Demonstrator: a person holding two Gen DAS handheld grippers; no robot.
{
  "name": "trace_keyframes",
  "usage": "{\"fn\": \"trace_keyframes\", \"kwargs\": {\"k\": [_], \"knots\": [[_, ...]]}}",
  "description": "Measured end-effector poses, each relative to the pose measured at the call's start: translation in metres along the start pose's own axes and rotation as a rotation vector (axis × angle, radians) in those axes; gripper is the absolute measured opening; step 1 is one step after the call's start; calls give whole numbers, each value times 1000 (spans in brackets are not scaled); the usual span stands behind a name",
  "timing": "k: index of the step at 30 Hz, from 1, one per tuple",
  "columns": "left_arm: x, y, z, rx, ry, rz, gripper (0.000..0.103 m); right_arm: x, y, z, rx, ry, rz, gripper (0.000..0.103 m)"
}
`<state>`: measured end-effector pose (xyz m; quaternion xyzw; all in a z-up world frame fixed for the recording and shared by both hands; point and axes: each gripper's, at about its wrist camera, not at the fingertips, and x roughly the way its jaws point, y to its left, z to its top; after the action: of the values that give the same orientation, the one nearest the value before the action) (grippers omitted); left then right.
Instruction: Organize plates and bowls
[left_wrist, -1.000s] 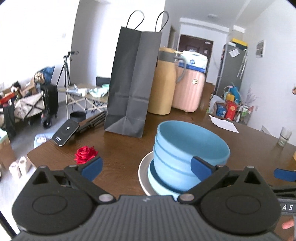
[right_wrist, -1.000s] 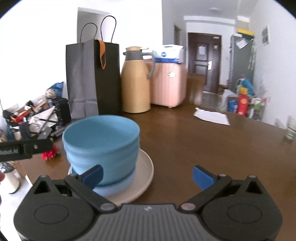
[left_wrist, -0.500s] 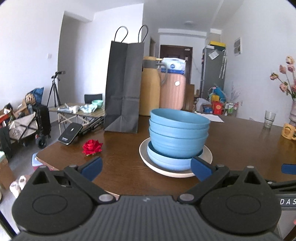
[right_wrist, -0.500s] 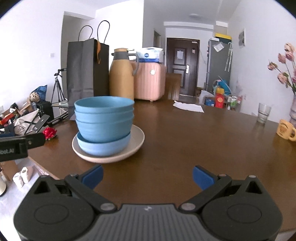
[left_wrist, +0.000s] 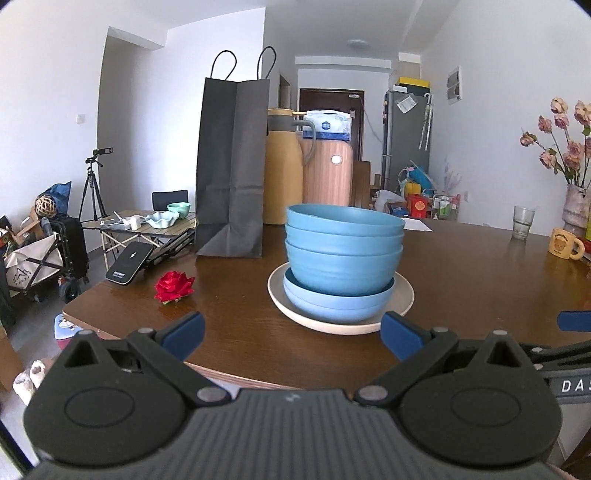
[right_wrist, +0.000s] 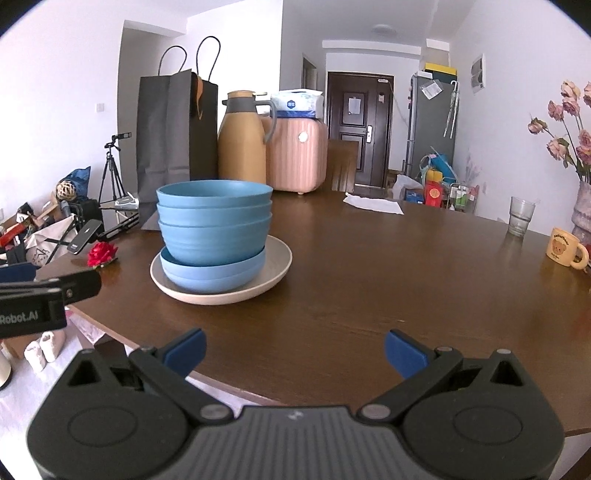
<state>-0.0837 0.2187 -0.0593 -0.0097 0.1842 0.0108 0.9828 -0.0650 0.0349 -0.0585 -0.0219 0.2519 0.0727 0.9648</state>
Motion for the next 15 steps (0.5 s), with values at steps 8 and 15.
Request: {"fn": "trace_keyframes", "kwargs": {"k": [8, 15], "knots": [[0, 0, -2, 0, -7, -14, 103, 0, -2, -1, 4, -2, -2, 103], [-3, -1, -2, -1, -19, -23, 103, -2, -3, -1, 10, -17, -8, 103]]}}
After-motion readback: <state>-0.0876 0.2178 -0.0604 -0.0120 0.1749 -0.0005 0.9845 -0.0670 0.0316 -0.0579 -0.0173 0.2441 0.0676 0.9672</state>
